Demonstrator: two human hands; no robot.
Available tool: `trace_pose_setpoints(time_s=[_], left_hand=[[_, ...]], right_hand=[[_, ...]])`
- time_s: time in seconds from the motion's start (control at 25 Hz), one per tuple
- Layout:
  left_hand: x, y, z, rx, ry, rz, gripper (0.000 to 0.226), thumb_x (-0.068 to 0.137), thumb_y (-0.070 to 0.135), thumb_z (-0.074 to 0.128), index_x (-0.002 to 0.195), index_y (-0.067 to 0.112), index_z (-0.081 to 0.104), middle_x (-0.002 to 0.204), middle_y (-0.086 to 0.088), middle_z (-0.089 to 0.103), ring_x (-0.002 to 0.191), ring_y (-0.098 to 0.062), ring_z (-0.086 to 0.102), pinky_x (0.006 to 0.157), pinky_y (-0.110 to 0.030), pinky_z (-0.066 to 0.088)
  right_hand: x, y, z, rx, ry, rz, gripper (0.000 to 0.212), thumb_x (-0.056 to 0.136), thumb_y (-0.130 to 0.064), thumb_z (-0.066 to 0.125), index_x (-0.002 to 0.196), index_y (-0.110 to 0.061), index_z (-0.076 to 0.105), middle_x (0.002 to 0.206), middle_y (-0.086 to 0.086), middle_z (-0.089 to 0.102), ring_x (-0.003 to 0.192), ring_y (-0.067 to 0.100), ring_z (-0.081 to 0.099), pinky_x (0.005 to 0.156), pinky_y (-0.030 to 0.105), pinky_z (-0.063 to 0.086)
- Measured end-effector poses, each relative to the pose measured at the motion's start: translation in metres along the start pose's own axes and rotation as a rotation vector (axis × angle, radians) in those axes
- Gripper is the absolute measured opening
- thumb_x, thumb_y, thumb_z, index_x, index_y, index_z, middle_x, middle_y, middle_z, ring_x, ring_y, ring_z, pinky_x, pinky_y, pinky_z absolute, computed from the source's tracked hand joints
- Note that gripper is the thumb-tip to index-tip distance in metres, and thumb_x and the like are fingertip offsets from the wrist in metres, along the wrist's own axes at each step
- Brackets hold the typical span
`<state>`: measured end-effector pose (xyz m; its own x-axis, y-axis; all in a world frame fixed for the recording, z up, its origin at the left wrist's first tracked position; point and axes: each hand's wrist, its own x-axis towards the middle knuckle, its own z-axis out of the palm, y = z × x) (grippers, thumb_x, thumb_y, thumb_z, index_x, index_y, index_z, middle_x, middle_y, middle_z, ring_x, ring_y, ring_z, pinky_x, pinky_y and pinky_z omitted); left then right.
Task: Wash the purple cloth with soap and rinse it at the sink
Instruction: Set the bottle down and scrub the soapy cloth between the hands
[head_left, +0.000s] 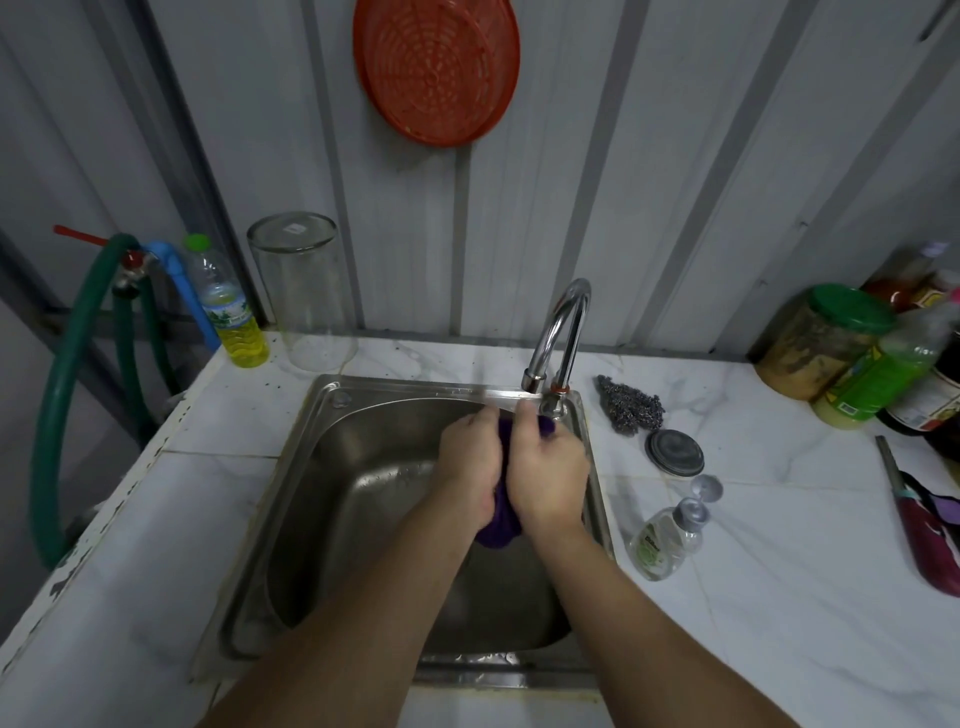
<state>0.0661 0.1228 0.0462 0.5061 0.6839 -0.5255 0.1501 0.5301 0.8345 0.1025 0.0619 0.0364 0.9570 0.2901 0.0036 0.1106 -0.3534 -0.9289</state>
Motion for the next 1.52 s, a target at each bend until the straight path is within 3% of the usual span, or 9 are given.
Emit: trace_pose_setpoints(time_s=[0.16,0.32,0.44,0.6,0.72,0.88,1.08,1.28,1.52], left_hand=[[-0.003,-0.004,0.002,-0.048,-0.001,-0.048,0.031,0.101,0.029,0.055,0.101,0.002,0.071,0.084,-0.015,0.069,0.076,-0.029,0.067,0.070,-0.038,0.057],[0.014,0.005,-0.003,-0.093,0.108,-0.139,0.041,0.100,0.045,0.054,0.099,0.006,0.068,0.092,-0.011,0.070,0.090,-0.030,0.068,0.093,-0.047,0.058],[0.019,0.007,-0.003,-0.030,0.108,-0.149,0.042,0.101,0.045,0.054,0.089,0.005,0.065,0.083,-0.010,0.067,0.083,-0.027,0.066,0.088,-0.042,0.058],[0.003,-0.003,0.000,-0.081,-0.046,-0.165,0.029,0.101,0.026,0.057,0.090,0.003,0.072,0.068,-0.010,0.069,0.060,-0.022,0.066,0.054,-0.027,0.054],[0.004,-0.002,0.000,-0.023,-0.064,-0.102,0.028,0.099,0.028,0.059,0.103,0.004,0.073,0.084,-0.013,0.073,0.074,-0.028,0.071,0.063,-0.035,0.059],[0.020,0.016,-0.006,-0.050,0.056,-0.065,0.035,0.097,0.038,0.060,0.099,0.004,0.069,0.084,-0.009,0.070,0.083,-0.029,0.069,0.089,-0.046,0.060],[0.015,0.021,-0.005,-0.135,0.049,-0.097,0.037,0.100,0.032,0.058,0.075,0.005,0.061,0.064,-0.007,0.060,0.061,-0.023,0.060,0.063,-0.033,0.051],[0.008,0.009,-0.002,-0.062,-0.028,-0.066,0.025,0.092,0.023,0.064,0.095,0.002,0.077,0.084,-0.016,0.073,0.077,-0.032,0.071,0.070,-0.040,0.059],[0.027,0.024,-0.010,-0.007,0.115,-0.058,0.031,0.098,0.032,0.061,0.079,0.007,0.064,0.078,-0.008,0.064,0.067,-0.021,0.059,0.067,-0.031,0.051]], right_hand=[[0.021,0.008,0.001,0.048,-0.060,0.192,0.049,0.098,-0.044,0.048,0.064,-0.012,0.061,0.064,0.005,0.065,0.063,0.023,0.063,0.056,0.029,0.043],[-0.018,0.018,-0.003,0.092,-0.130,-0.083,0.047,0.100,-0.034,0.051,0.056,-0.018,0.053,0.051,-0.004,0.056,0.049,0.010,0.052,0.053,0.027,0.041],[-0.035,0.017,-0.001,0.131,-0.146,-0.194,0.042,0.097,-0.028,0.056,0.057,-0.016,0.056,0.051,-0.003,0.057,0.048,0.006,0.053,0.050,0.020,0.042],[0.007,0.013,0.006,0.006,-0.021,0.066,0.042,0.093,-0.040,0.054,0.064,-0.011,0.066,0.064,0.006,0.069,0.066,0.024,0.067,0.065,0.034,0.054],[0.029,0.015,0.003,0.014,-0.087,0.256,0.041,0.093,-0.040,0.051,0.076,-0.006,0.068,0.076,0.013,0.071,0.075,0.031,0.069,0.071,0.043,0.057],[-0.005,0.003,-0.002,0.066,-0.184,0.048,0.045,0.096,-0.042,0.052,0.060,-0.016,0.059,0.058,0.000,0.063,0.056,0.018,0.060,0.056,0.031,0.045],[-0.012,-0.021,0.005,0.018,-0.139,-0.057,0.058,0.086,-0.064,0.058,0.053,-0.017,0.055,0.052,-0.001,0.062,0.054,0.016,0.062,0.054,0.029,0.049],[0.029,-0.014,0.002,0.031,-0.108,0.048,0.041,0.093,-0.036,0.057,0.058,-0.015,0.060,0.057,0.002,0.061,0.059,0.022,0.059,0.052,0.026,0.042],[-0.016,0.003,0.006,0.137,-0.208,-0.143,0.040,0.083,-0.044,0.060,0.058,-0.013,0.057,0.056,0.004,0.064,0.055,0.018,0.061,0.059,0.039,0.054]])
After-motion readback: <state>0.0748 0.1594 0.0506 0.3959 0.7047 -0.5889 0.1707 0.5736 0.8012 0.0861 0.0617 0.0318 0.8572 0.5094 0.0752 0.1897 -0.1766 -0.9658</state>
